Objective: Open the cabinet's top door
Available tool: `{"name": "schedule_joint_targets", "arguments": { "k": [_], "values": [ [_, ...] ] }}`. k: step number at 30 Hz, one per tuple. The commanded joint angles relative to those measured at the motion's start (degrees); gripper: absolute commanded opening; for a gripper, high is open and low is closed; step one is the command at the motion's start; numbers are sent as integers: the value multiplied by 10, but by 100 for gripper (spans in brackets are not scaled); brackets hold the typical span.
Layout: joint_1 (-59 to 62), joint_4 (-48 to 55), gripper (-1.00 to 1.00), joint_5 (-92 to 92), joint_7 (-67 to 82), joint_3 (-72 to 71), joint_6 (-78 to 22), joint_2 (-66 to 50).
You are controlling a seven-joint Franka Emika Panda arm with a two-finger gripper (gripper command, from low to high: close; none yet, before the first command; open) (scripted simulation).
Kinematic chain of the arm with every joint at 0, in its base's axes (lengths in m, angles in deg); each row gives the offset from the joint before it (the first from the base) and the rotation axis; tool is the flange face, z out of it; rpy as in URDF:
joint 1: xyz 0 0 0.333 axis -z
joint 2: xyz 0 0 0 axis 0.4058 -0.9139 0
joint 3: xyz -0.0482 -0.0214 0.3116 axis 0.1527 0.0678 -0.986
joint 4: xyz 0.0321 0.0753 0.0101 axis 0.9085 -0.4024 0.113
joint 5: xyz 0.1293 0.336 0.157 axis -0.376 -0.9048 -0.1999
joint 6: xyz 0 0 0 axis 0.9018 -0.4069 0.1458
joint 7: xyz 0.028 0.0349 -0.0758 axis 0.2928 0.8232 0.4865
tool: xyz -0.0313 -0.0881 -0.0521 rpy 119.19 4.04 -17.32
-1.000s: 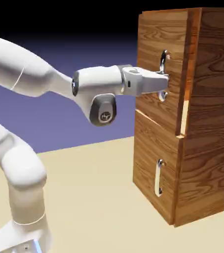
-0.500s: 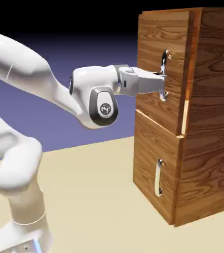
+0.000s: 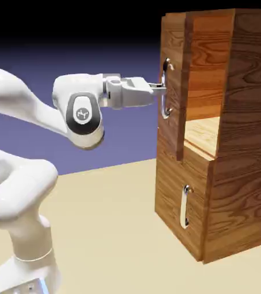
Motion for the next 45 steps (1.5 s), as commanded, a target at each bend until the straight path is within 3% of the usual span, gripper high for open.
{"name": "schedule_joint_targets", "arguments": {
  "k": [1, 12, 23, 33, 45],
  "values": [
    [0, -4, -100, -5, -7, -8, -20, 21],
    [-40, -10, -100, -43, -92, -111, -285, 223],
    [-73, 64, -100, -75, -149, -228, -559, 321],
    [-29, 208, -100, -101, -178, -319, -808, 344],
    [119, 452, -100, -107, -183, -375, -1087, 328]
  ]
}}
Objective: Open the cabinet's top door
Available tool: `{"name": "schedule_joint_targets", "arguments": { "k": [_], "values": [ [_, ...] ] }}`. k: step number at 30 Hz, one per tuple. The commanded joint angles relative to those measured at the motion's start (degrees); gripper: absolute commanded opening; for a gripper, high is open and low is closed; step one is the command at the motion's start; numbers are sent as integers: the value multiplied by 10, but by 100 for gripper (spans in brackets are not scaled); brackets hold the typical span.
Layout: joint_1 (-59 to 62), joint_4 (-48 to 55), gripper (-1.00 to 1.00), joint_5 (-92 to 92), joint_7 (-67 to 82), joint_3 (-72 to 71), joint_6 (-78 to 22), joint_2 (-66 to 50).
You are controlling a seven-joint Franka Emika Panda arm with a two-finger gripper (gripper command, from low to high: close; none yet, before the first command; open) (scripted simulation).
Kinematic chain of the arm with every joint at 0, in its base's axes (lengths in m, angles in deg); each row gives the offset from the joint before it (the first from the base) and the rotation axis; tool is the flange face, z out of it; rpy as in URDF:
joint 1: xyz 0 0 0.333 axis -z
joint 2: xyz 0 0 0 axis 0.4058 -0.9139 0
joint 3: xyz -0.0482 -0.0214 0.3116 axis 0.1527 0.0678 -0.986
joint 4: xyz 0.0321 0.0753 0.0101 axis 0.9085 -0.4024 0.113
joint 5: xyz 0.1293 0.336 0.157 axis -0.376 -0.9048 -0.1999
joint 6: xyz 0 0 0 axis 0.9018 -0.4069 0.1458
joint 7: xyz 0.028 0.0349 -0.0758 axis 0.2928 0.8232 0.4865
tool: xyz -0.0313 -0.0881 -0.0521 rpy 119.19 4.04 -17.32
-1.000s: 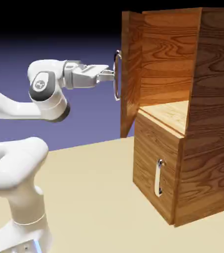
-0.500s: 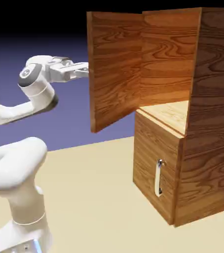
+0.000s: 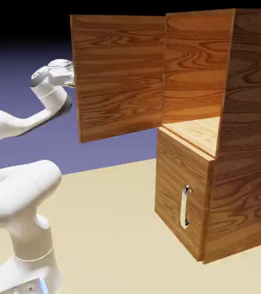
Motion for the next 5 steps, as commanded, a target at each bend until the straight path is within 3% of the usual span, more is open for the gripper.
{"name": "schedule_joint_targets", "arguments": {
  "k": [1, 2, 3, 5],
  "values": [
    [14, 21, -100, 2, 1, -2, -21, -2],
    [26, 39, -100, 2, 2, -4, -38, -5],
    [26, 39, 100, 2, 2, -4, -38, -5],
    [32, 59, 100, 0, 3, -6, -53, -7]
  ]
}}
